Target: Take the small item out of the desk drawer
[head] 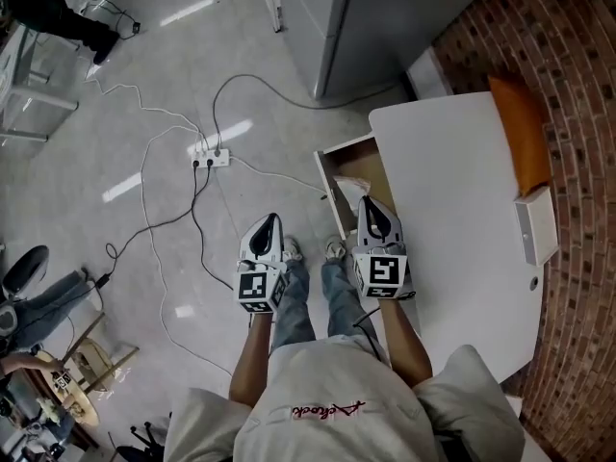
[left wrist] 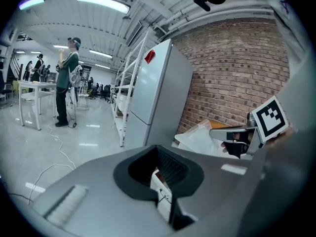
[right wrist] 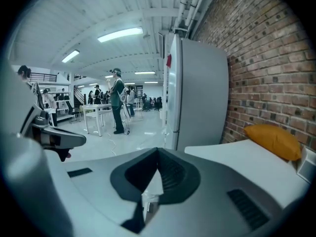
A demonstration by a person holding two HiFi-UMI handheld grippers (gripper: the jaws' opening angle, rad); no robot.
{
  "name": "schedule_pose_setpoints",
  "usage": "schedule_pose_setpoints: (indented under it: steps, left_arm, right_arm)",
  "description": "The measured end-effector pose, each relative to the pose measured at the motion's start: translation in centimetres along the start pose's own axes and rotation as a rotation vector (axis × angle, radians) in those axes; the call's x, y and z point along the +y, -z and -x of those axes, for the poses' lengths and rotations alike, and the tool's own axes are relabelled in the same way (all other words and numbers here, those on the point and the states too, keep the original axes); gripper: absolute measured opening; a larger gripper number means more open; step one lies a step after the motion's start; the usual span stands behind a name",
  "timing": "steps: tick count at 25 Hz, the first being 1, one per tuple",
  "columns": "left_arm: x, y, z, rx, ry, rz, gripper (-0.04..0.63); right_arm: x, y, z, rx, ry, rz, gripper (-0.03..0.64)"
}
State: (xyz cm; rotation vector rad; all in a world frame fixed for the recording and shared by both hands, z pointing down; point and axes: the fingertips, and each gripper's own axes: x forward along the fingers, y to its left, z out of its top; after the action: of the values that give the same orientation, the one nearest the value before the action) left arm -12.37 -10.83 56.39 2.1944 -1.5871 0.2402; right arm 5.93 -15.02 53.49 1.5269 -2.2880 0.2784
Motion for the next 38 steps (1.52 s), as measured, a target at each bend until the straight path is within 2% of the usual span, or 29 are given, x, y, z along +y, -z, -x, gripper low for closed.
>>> schedule_pose_setpoints:
  steps: [9,17,32,38]
  left_arm:
    - [-0.3,-7.4,1.0,-0.107,-0.012,-0.028,0.009]
    - [-1.0,-12.0,2.8,-0.188,-0.009,-0.1,0.009]
    - [-2.1,-18.7,6.3,-0.336,-0.031,-0.205,0.009]
    - [-2.5,-21.3,6.9,-0.396,-0.035,-0.217,0.009]
  right_arm:
    - [-0.7,-6.3,1.1,-0.1,0.003,0.026,0.012]
    - [-1.3,-10.7,3.5,-0.187,0.018,0.036,0.011]
    - [-2.7,-15.8,7.6,-0.324,0.048,0.057,0.012]
    - [-3.1,-17.5,8.6,-0.367,0.058,0.069,0.012]
